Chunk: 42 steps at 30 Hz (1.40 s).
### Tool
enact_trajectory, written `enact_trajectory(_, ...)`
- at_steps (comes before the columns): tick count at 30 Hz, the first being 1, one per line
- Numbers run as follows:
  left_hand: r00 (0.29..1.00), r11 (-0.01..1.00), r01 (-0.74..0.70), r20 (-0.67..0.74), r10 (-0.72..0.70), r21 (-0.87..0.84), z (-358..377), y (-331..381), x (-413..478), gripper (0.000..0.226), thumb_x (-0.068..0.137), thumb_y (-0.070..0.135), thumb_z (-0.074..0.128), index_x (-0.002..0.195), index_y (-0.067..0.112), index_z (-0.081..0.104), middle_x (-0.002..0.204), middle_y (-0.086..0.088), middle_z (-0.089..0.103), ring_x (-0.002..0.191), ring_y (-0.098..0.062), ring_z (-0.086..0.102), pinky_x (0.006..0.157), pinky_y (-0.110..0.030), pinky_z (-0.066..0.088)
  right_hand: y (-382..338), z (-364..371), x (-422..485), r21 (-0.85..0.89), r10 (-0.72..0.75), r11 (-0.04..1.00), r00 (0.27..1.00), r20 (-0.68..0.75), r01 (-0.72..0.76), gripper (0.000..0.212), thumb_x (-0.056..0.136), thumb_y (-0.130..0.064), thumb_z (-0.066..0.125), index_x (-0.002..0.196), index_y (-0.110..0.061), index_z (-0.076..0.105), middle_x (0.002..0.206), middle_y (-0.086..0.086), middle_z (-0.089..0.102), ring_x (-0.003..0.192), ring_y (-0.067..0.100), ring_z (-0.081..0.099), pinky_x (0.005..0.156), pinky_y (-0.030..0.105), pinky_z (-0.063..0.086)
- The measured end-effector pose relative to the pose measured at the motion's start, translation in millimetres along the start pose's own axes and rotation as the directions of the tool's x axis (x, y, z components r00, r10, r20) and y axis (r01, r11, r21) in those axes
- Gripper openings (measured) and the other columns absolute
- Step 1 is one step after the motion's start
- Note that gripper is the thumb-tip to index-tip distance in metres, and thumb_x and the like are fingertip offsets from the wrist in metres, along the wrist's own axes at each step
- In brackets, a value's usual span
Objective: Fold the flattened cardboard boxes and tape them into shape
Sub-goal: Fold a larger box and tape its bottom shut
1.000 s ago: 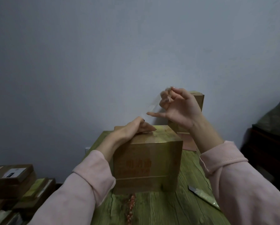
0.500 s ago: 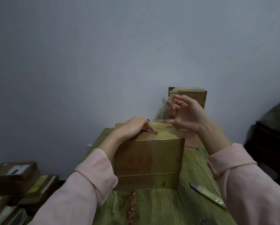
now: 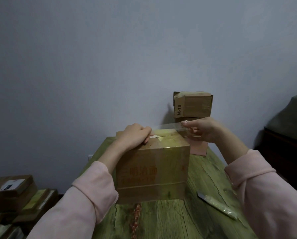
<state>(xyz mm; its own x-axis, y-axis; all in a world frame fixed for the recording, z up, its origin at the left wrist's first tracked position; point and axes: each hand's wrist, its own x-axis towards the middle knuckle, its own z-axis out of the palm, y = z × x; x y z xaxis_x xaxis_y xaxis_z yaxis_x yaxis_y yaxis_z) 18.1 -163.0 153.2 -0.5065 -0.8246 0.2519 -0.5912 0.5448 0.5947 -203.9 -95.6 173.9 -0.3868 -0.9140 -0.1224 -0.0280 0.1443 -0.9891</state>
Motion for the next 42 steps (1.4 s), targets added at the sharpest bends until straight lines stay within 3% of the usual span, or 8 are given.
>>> enact_trajectory(6, 0.995, 0.995, -0.014, -0.101, 0.025, 0.102, 3, 1, 0, 0.053, 0.09, 0.03, 0.052, 0.04, 0.015, 0.045, 0.037, 0.005, 0.046, 0.047, -0.01, 0.045, 0.058, -0.028, 0.037, 8, 4, 0, -0.057, 0.013, 0.998, 0.999, -0.046, -0.016, 0.012, 0.079, -0.009, 0.074, 0.082, -0.006, 0.063, 0.053, -0.003, 0.065, 0.062, 0.009, 0.059, 0.065, 0.028, 0.054)
enact_trajectory(11, 0.996, 0.994, -0.021, -0.081, 0.03, 0.111, 4, -12, 7, 0.053, 0.082, 0.023, 0.051, 0.032, 0.013, 0.038, 0.069, 0.003, 0.052, 0.076, -0.032, 0.062, 0.058, -0.034, 0.04, 17, -7, 5, -0.041, 0.001, 0.999, 0.987, -0.162, -0.007, 0.014, 0.077, -0.01, 0.076, 0.08, -0.004, 0.063, 0.075, 0.006, 0.062, 0.066, 0.013, 0.058, 0.061, 0.029, 0.053)
enact_trajectory(16, 0.994, 0.998, 0.018, -0.111, -0.01, 0.067, 4, -10, 9, 0.055, 0.087, 0.027, 0.051, 0.037, 0.017, 0.03, 0.066, -0.003, 0.052, 0.065, -0.017, 0.047, 0.057, -0.03, 0.028, 17, -20, 1, 0.127, 0.05, 0.991, 0.999, -0.019, -0.048, 0.012, 0.081, -0.015, 0.071, 0.084, -0.006, 0.064, 0.061, -0.001, 0.06, 0.061, 0.01, 0.055, 0.064, 0.03, 0.053)
enact_trajectory(22, 0.991, 0.998, 0.033, -0.134, -0.025, 0.059, 5, -1, 11, 0.039, 0.09, 0.037, 0.043, 0.078, 0.009, 0.067, 0.092, -0.013, 0.069, 0.086, -0.023, 0.057, 0.076, -0.035, 0.042, -3, -14, -5, 0.178, -0.076, 0.982, 0.996, 0.041, 0.067, 0.007, 0.082, -0.012, 0.07, 0.085, -0.007, 0.066, 0.065, -0.001, 0.059, 0.051, 0.005, 0.055, 0.048, 0.021, 0.052)
enact_trajectory(31, 0.972, 0.939, 0.006, -0.222, 0.075, 0.344, 20, 10, 13, 0.018, 0.097, 0.024, 0.04, 0.096, 0.016, 0.056, 0.106, -0.01, 0.065, 0.103, -0.032, 0.054, 0.074, -0.035, 0.035, -31, 3, -18, 0.168, -0.319, 0.941, 0.936, 0.151, 0.294, 0.028, 0.07, -0.02, 0.075, 0.089, -0.004, 0.063, 0.056, -0.001, 0.057, 0.049, 0.009, 0.053, 0.058, 0.026, 0.048)
enact_trajectory(37, 0.986, 0.976, -0.038, -0.152, 0.072, 0.216, 17, 3, 12, 0.015, 0.092, 0.015, 0.052, 0.106, 0.015, 0.059, 0.11, -0.002, 0.066, 0.108, -0.021, 0.056, 0.084, -0.027, 0.043, -77, 12, -37, 0.402, -0.448, 0.833, 0.89, 0.089, 0.38, 0.004, 0.083, -0.013, 0.068, 0.084, -0.01, 0.065, 0.061, -0.006, 0.061, 0.054, 0.004, 0.055, 0.058, 0.029, 0.056)
enact_trajectory(39, 0.989, 0.987, 0.004, -0.146, 0.02, 0.158, 11, 3, 12, 0.02, 0.095, 0.017, 0.045, 0.109, 0.017, 0.06, 0.112, 0.004, 0.064, 0.11, -0.016, 0.054, 0.076, -0.023, 0.035, -80, 16, -37, 0.404, -0.448, 0.843, 0.88, 0.159, 0.356, 0.006, 0.08, -0.014, 0.071, 0.083, -0.01, 0.067, 0.064, -0.004, 0.061, 0.056, 0.006, 0.056, 0.067, 0.036, 0.058)
enact_trajectory(42, 0.997, 0.994, 0.056, -0.056, -0.062, -0.098, 6, 2, 15, 0.042, 0.101, 0.03, 0.025, 0.098, 0.018, 0.065, 0.111, 0.003, 0.068, 0.109, -0.016, 0.057, 0.093, -0.028, 0.038, -76, 26, -34, 0.404, -0.419, 0.864, 0.873, 0.249, 0.299, 0.003, 0.079, -0.015, 0.071, 0.078, -0.012, 0.071, 0.067, -0.002, 0.06, 0.058, 0.008, 0.056, 0.073, 0.041, 0.058)
